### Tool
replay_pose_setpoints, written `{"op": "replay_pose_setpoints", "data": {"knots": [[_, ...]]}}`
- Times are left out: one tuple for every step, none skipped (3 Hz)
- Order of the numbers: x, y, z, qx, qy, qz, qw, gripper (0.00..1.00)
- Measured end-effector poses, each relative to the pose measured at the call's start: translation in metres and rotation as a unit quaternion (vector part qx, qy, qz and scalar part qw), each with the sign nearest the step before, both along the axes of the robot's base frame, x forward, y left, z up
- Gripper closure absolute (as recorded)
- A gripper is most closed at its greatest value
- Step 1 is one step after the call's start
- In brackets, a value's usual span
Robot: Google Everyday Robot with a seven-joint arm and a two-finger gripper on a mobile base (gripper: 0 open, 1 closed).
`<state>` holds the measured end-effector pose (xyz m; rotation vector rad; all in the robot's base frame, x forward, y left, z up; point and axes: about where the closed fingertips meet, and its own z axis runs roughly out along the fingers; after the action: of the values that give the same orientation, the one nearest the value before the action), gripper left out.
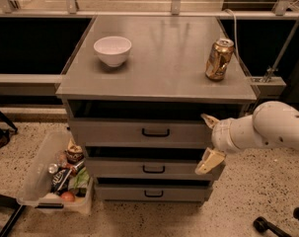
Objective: Open top drawer
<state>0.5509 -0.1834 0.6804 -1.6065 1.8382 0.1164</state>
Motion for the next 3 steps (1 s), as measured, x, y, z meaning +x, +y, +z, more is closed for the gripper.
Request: {"op": "replay_pose_setpoints", "data": {"knots": [[0.0588, 0.0375, -0.0022, 0.019, -0.014, 0.027, 0.9994, 0.00], [0.0588, 0.0375, -0.0022, 0.019, -0.014, 0.027, 0.9994, 0.00], [0.0588, 0.0375, -0.0022, 0.019, -0.014, 0.027, 0.9993, 0.18]]}}
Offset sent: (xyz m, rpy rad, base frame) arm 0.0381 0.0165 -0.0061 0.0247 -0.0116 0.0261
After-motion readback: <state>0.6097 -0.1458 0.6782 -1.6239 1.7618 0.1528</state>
